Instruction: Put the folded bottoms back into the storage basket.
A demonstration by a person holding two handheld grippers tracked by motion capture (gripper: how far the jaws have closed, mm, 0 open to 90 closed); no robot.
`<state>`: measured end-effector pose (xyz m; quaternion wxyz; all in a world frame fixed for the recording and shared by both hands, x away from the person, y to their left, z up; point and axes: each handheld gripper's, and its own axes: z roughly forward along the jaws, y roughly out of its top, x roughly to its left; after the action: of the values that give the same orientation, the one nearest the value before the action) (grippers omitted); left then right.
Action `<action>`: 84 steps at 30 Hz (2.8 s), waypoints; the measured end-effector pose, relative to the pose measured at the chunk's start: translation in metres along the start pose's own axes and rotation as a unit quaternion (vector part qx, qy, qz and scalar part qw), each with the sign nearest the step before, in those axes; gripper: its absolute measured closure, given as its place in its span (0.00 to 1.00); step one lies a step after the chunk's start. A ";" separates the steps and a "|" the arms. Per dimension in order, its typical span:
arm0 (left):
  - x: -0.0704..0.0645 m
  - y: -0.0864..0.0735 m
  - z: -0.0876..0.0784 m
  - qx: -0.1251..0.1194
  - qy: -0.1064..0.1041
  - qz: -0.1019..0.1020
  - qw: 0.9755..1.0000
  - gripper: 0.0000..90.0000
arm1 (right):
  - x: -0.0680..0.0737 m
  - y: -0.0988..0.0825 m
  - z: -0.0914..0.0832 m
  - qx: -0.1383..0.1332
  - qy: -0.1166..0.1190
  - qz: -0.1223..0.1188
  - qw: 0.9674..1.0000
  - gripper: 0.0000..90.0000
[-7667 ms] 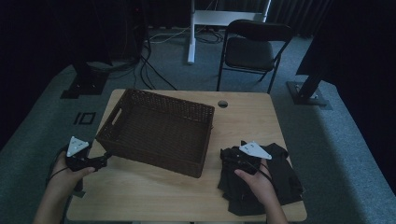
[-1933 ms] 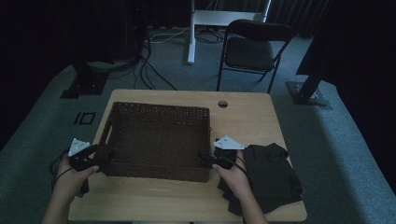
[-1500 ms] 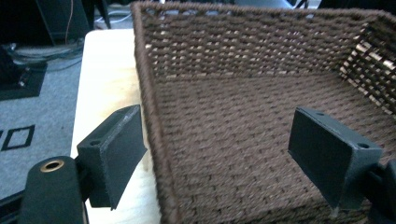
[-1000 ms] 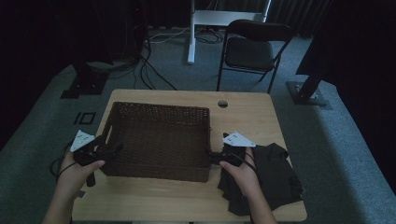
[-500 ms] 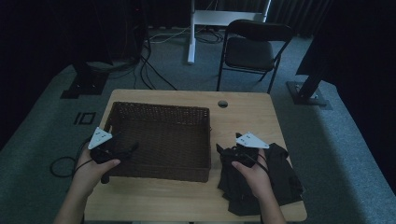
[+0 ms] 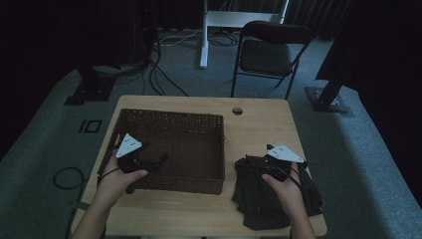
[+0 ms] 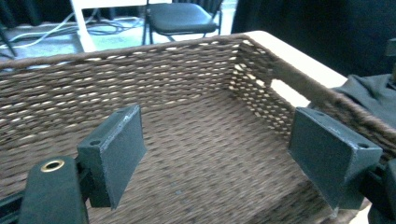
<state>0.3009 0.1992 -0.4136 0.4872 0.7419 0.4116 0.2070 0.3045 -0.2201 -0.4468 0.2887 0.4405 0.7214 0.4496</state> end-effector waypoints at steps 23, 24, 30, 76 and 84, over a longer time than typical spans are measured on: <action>-0.065 0.016 0.044 0.012 -0.070 0.039 0.997 0.21 | -0.044 -0.024 -0.035 0.007 -0.044 0.020 0.999 0.13; -0.073 0.018 0.048 0.013 -0.079 0.043 0.996 0.21 | -0.046 -0.025 -0.036 0.007 -0.045 0.022 0.999 0.13; -0.088 0.023 0.057 0.013 -0.094 0.050 0.994 0.21 | -0.057 -0.035 -0.042 0.008 -0.055 0.029 0.998 0.13; -0.239 -0.029 0.163 0.051 -0.161 0.058 0.984 0.21 | -0.115 -0.108 -0.049 0.053 -0.092 0.065 0.992 0.13; -0.241 -0.052 0.177 0.082 -0.122 0.046 0.988 0.21 | -0.119 -0.120 -0.040 0.076 -0.089 0.070 0.991 0.13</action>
<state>0.2667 -0.0845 -0.5159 0.4610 0.8171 0.3306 0.1024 0.2796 -0.3676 -0.5352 0.2851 0.5487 0.6924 0.3719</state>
